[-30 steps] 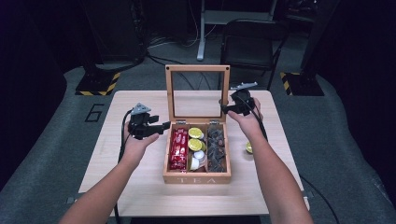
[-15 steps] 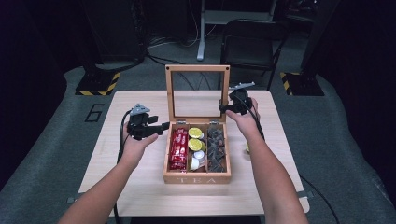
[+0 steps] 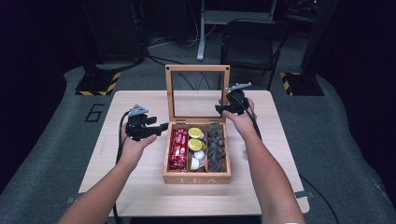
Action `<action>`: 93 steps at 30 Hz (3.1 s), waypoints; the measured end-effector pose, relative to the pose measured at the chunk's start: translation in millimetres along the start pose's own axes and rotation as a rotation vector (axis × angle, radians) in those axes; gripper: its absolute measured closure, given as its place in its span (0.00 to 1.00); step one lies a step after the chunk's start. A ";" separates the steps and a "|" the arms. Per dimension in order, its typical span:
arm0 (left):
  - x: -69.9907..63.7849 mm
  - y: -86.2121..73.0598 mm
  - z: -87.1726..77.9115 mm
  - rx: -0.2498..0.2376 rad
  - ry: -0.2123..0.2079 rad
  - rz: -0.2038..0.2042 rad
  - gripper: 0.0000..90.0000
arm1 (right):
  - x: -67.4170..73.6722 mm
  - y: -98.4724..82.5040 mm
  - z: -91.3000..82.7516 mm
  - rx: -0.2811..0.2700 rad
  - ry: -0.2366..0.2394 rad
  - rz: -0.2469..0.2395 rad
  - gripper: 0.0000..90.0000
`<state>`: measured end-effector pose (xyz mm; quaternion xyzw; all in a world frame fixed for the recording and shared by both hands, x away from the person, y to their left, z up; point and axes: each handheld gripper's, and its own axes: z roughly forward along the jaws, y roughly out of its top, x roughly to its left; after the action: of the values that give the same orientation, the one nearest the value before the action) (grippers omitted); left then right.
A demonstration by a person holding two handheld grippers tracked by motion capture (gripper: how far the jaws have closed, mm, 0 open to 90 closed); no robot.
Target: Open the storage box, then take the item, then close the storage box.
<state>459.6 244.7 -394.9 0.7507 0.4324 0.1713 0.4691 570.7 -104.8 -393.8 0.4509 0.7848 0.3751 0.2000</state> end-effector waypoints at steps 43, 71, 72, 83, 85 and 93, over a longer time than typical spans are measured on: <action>5.9 -7.2 -0.1 0.003 0.001 -0.024 0.40 | -1.4 1.7 -1.6 -0.014 -0.059 0.035 0.69; 4.2 1.4 -1.6 0.000 0.002 -0.005 0.40 | 6.4 -6.6 -17.5 -0.042 -0.067 0.019 0.72; 3.9 2.1 -1.3 0.000 0.002 -0.001 0.40 | 7.2 -6.7 -18.0 -0.044 -0.068 0.028 0.72; 4.3 12.8 0.5 -0.009 0.008 0.007 0.41 | 9.8 -12.3 -24.6 -0.058 -0.059 0.005 0.72; 3.9 14.9 1.3 -0.007 0.011 0.011 0.41 | 10.1 -13.7 -25.7 -0.066 -0.060 -0.003 0.72; 3.8 25.0 4.4 -0.020 0.013 0.017 0.42 | 13.6 -15.3 -28.7 -0.067 -0.070 -0.012 0.72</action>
<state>476.9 240.8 -376.3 0.7484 0.4276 0.1845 0.4722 536.4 -109.6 -386.8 0.4522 0.7670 0.3841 0.2443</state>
